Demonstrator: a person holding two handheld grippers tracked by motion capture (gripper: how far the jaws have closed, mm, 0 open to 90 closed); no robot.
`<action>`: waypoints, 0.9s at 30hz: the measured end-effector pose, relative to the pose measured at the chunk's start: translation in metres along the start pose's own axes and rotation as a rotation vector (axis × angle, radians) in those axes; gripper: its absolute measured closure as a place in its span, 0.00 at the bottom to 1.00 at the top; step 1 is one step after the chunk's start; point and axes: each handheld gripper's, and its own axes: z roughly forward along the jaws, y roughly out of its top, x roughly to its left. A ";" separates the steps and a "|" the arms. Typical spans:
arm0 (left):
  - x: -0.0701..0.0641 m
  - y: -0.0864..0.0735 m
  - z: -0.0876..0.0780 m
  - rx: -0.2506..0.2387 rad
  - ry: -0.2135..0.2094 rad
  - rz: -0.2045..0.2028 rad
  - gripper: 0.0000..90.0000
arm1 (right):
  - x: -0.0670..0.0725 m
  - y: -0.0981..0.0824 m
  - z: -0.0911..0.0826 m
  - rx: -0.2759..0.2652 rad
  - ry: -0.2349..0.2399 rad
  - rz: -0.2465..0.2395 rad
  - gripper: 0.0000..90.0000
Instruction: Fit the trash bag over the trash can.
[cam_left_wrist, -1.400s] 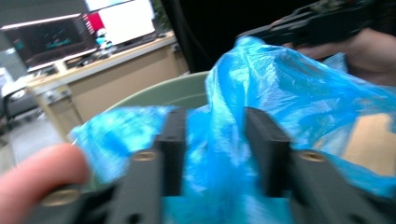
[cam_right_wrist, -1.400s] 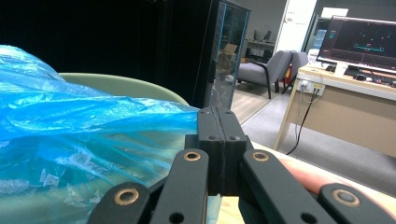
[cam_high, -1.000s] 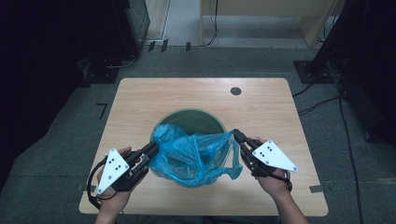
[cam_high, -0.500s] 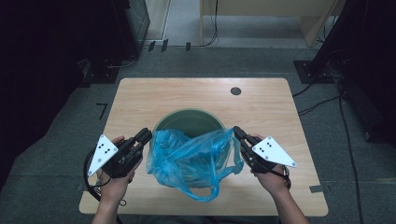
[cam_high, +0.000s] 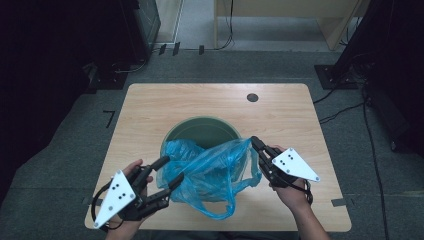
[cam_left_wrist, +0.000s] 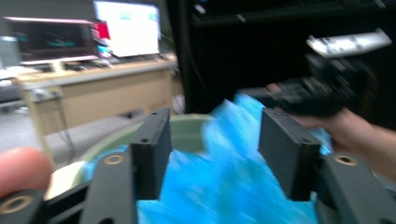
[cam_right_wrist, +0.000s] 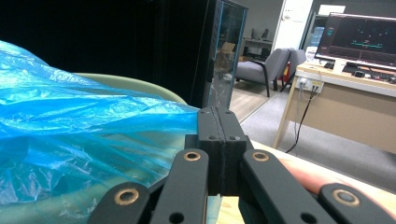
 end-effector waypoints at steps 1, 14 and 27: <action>-0.006 -0.001 0.002 0.019 -0.024 0.038 0.51 | 0.000 0.000 0.000 0.000 -0.003 0.000 1.00; 0.022 -0.024 0.011 0.105 0.078 0.030 0.94 | 0.000 0.000 -0.002 -0.015 -0.025 -0.008 1.00; 0.084 -0.031 0.025 0.055 0.123 -0.193 0.98 | 0.008 -0.007 0.015 0.027 -0.023 -0.048 1.00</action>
